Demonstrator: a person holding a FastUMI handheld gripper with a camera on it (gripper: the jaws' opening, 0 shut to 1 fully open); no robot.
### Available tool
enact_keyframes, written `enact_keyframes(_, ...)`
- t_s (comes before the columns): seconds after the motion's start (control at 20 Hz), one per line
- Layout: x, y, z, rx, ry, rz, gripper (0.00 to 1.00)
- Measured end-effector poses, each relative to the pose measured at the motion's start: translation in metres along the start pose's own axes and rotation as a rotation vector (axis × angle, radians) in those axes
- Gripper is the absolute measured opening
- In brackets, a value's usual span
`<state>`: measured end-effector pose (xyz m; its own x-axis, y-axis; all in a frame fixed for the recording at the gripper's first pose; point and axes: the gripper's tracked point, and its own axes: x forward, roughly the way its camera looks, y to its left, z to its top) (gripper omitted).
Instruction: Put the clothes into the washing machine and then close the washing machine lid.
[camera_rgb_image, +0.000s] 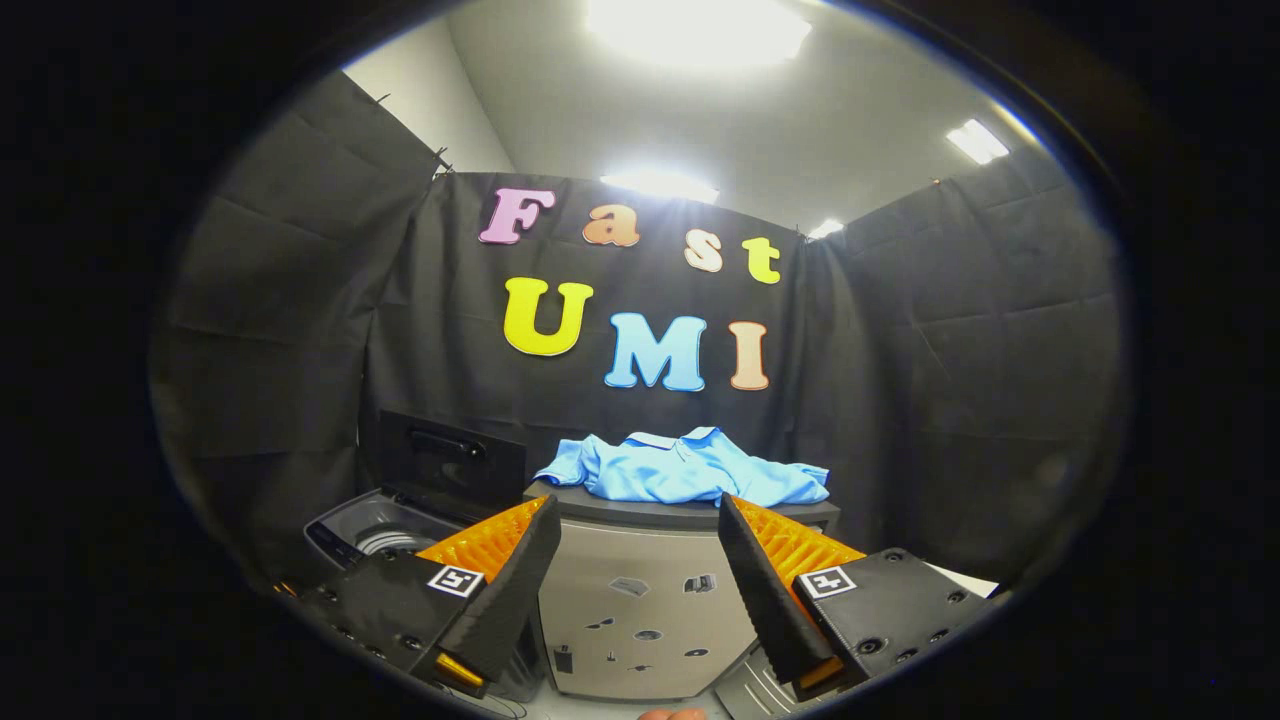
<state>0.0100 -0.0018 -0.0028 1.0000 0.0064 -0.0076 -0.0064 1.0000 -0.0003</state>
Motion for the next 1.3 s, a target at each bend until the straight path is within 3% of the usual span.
enact_keyframes(1.3, -0.0003, -0.0037, -0.0026, -0.009, 0.008, -0.001, 0.98)
